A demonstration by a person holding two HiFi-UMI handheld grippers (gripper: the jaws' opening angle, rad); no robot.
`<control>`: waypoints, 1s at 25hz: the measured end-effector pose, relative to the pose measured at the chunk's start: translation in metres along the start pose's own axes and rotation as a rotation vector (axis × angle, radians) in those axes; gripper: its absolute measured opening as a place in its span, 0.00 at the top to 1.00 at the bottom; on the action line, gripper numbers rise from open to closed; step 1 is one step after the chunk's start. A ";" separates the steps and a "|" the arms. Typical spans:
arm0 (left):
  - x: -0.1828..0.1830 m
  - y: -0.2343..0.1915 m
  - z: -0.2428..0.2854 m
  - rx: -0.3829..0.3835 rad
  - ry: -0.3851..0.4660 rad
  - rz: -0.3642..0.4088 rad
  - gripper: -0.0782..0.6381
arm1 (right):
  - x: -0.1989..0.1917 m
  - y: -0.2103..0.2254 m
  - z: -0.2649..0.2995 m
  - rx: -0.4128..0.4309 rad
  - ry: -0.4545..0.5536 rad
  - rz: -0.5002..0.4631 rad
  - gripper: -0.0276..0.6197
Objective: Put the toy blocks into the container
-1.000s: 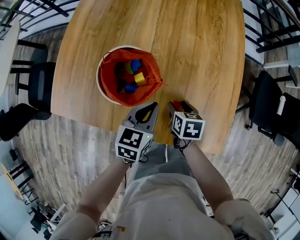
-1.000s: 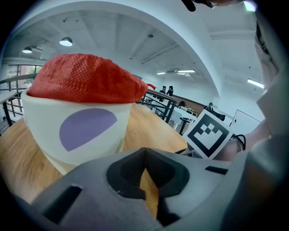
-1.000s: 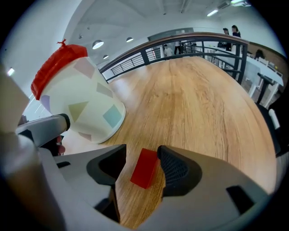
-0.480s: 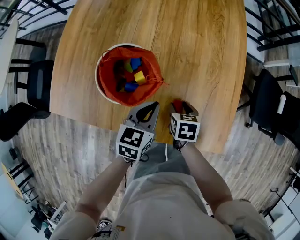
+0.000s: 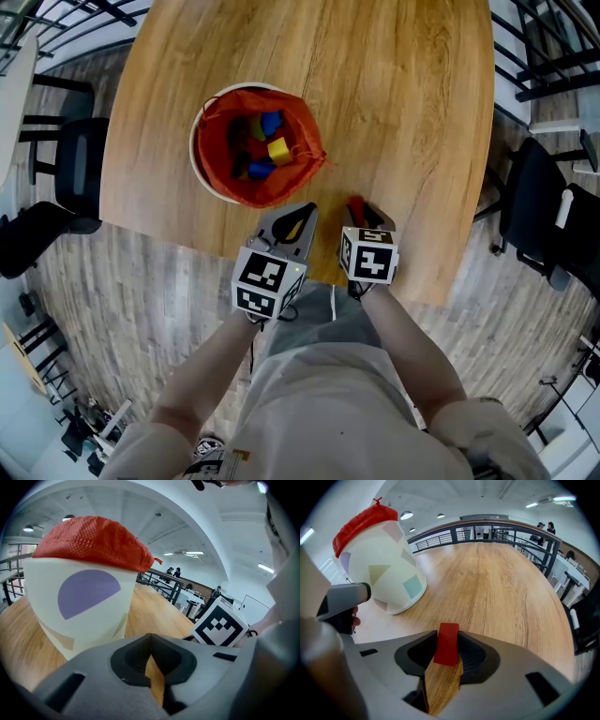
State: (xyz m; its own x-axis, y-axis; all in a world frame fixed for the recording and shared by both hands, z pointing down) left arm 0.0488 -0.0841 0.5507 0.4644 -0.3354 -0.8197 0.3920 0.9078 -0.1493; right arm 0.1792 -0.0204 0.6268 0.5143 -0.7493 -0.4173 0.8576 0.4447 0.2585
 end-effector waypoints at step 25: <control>0.028 0.011 -0.042 0.073 0.101 -0.018 0.87 | 0.053 -0.020 -0.067 0.127 0.205 -0.140 0.75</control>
State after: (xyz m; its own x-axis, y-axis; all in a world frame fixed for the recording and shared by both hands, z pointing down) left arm 0.0320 -0.0731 0.5031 0.3754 -0.3209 -0.8695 0.4583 0.8797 -0.1268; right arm 0.1902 -0.0365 0.5413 0.3931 -0.6783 -0.6208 0.9191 0.2692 0.2878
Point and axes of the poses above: the fingertips, and each gripper's own axes: z forward along the fingers, y to its right, x out of its top, the point moved 7 cm from there along -z, backward along the fingers, and after that the axes turned 11 degrees about z, right-handed, at the moved point
